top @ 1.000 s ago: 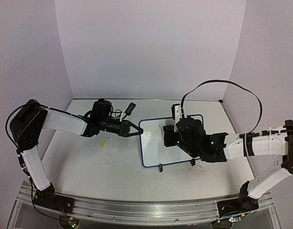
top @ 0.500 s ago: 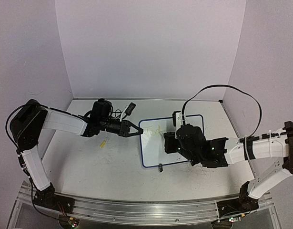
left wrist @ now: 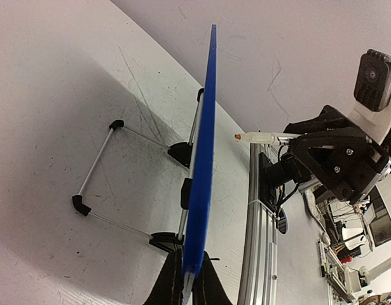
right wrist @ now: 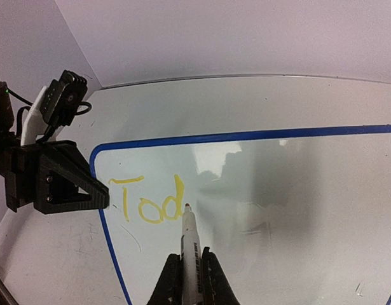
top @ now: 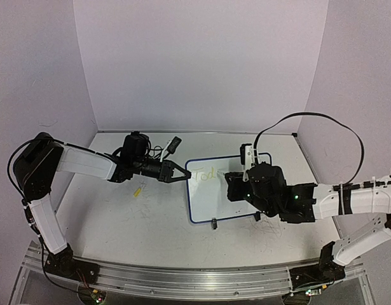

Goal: Write a sentence on the whiteboard

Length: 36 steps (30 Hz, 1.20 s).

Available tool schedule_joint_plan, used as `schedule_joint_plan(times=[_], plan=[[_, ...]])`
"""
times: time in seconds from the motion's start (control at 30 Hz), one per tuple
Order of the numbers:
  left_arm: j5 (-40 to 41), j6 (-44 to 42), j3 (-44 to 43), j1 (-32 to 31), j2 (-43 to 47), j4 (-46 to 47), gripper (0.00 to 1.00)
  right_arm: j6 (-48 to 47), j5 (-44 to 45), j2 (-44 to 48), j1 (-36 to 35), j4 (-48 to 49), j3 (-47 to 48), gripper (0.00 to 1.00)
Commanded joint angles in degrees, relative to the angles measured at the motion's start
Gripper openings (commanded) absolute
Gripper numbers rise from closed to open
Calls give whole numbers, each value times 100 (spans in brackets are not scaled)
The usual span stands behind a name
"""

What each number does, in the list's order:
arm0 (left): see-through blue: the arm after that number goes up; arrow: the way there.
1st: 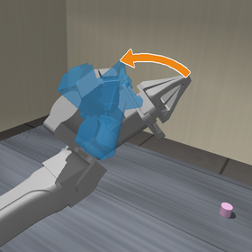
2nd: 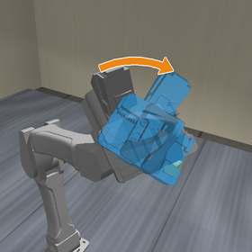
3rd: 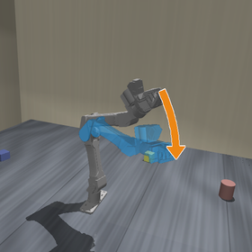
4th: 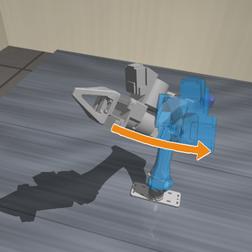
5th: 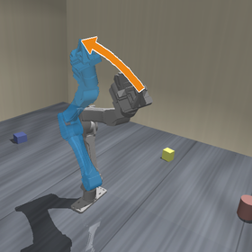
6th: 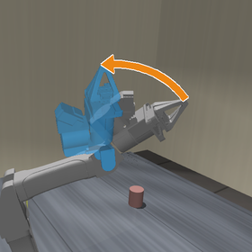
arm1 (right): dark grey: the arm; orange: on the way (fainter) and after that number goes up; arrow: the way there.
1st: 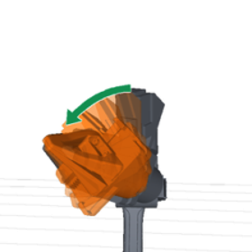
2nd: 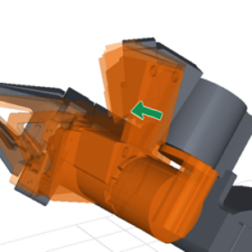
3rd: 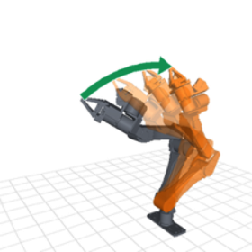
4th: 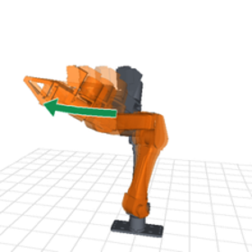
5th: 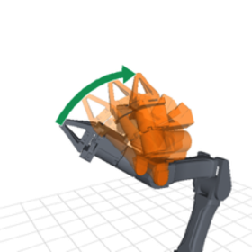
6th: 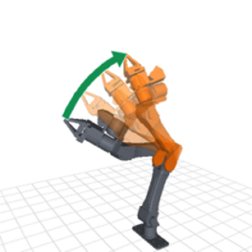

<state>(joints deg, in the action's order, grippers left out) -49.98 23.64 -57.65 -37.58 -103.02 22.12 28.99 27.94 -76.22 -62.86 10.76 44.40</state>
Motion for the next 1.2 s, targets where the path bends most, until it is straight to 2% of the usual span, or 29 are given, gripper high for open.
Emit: schedule_joint_plan(times=[0.0, 0.4, 1.17], plan=[[-191, 96, 27, -65, 195, -15, 0, -116, -121, -33, 74, 367, -64, 0], [-192, 79, 40, -65, 239, -15, 0, -6, 195, -206, 182, 421, -56, 0], [-204, 70, 39, -67, 239, -15, 0, -220, 37, -515, 244, 435, 65, 0]])
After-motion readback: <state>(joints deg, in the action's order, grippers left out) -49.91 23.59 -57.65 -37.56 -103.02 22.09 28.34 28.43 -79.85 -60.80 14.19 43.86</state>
